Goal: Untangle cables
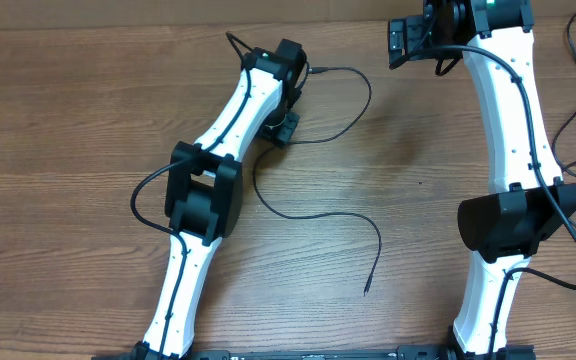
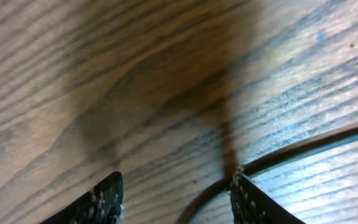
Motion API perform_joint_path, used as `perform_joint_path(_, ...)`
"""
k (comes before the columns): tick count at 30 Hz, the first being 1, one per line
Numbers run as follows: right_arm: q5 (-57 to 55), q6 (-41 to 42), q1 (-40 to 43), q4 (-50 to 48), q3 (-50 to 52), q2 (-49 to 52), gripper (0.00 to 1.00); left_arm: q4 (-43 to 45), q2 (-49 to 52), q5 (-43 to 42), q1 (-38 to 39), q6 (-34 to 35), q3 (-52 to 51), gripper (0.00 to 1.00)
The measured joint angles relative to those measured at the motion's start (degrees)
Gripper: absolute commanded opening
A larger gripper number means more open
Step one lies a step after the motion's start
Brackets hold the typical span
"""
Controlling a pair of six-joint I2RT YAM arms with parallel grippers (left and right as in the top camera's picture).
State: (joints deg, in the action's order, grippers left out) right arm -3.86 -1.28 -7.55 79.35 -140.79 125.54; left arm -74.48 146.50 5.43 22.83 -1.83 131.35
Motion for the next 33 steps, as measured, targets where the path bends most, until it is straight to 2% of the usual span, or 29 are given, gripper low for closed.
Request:
perform_joint_path(12, 0.00, -0.17, 0.00, 0.46, 0.00, 0.00, 1.00, 5.77, -4.55, -4.22, -0.33, -0.33, -10.23, 0.56)
perform_joint_path(19, -0.02, -0.22, 0.00, 0.48, 0.00, 0.00, 1.00, 5.95, -4.87, -6.10, -0.33, -7.17, -10.86, 0.51)
perform_joint_path(23, -0.04, -0.22, 0.00, 0.63, 0.00, 0.00, 1.00, 6.71, -5.03, -6.56, -0.33, -10.97, -11.13, 0.37)
perform_joint_path(24, -0.02, -0.22, 0.00, 0.72, 0.00, 0.00, 1.00, 7.15, -5.09, -6.75, -0.33, -11.76, -11.30, 0.31)
perform_joint_path(26, -0.02, -0.22, 0.00, 0.81, 0.00, 0.00, 1.00, 8.17, -5.31, -7.04, -0.33, -13.05, -11.76, 0.10)
perform_joint_path(27, -0.02, -0.24, 0.00, 0.83, 0.00, 0.00, 1.00, 8.79, -5.46, -7.39, -0.33, -13.75, -12.11, 0.04)
perform_joint_path(33, -0.02, -0.22, 0.00, 0.98, 0.00, 0.00, 1.00, 14.34, -7.34, -13.92, -0.33, -17.99, -16.61, 0.05)
